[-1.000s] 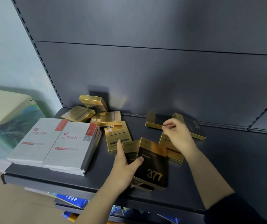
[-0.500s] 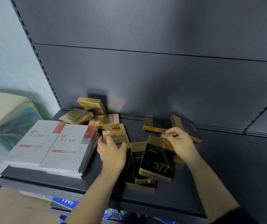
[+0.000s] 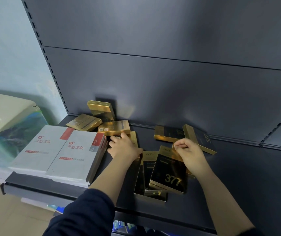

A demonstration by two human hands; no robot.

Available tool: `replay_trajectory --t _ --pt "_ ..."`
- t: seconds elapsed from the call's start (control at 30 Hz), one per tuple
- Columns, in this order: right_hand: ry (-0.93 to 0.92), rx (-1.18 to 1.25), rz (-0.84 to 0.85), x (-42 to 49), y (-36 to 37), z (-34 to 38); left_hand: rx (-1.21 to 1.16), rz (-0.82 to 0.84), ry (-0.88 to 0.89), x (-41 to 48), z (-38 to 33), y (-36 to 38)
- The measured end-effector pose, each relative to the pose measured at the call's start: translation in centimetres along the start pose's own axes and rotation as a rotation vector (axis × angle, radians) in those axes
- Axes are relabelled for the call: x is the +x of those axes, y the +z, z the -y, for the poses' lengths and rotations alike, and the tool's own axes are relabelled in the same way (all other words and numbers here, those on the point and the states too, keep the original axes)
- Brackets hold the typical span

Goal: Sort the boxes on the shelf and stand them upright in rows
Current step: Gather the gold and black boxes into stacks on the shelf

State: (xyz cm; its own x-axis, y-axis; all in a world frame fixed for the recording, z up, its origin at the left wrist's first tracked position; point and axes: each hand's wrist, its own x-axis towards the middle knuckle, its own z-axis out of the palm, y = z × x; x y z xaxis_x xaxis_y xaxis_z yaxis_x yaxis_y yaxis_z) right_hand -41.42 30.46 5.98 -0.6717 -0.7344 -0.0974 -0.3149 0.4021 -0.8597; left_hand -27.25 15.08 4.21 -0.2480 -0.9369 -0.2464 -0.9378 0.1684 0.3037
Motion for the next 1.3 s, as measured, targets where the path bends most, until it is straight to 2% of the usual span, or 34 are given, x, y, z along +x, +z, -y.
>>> replay_trajectory --t 0.1,0.2,0.27,0.37,0.43,0.53,0.63,0.77,0.9,1.03,1.17,1.3 --pt "0.015 -0.003 -0.001 -0.1 -0.4 0.0 -0.059 0.085 0.001 0.5 0.2 -1.5" --pt "0.057 0.003 -0.004 -0.3 -0.8 0.2 -0.343 0.184 0.128 0.8 1.1 -4.5" --pt "0.115 -0.01 0.034 -0.6 -1.0 0.3 -0.613 0.292 0.197 0.2 1.8 -7.1" --pt "0.204 -0.072 0.137 -1.4 -0.7 0.3 -1.002 0.542 0.105 -0.4 3.4 -9.8" --pt "0.172 -0.166 0.173 -2.0 -0.1 0.6 -1.176 0.664 0.07 -0.2 4.3 -10.0" --pt "0.144 -0.099 0.245 -2.6 0.8 1.7 -1.332 0.772 -0.004 -0.1 4.5 -9.0" --pt "0.202 0.075 0.277 -2.6 0.7 3.0 -1.371 0.752 -0.055 -0.3 4.0 -8.2" --pt "0.021 0.129 0.152 -1.6 0.1 4.7 -1.328 0.794 -0.057 -0.1 3.2 -7.7" --pt "0.092 0.39 0.273 -0.6 0.4 5.6 -1.315 0.882 -0.028 -1.0 1.6 -7.5" --pt "0.054 0.337 0.242 -0.4 0.5 4.7 -1.328 0.911 -0.02 -1.2 0.9 -6.8" --pt "0.147 0.565 0.233 -0.5 -0.3 3.1 -1.58 0.871 0.047 -1.1 1.6 -5.5" --pt "0.112 0.557 0.198 -1.2 -0.4 2.4 -1.829 0.748 0.235 -1.6 1.8 -4.4"
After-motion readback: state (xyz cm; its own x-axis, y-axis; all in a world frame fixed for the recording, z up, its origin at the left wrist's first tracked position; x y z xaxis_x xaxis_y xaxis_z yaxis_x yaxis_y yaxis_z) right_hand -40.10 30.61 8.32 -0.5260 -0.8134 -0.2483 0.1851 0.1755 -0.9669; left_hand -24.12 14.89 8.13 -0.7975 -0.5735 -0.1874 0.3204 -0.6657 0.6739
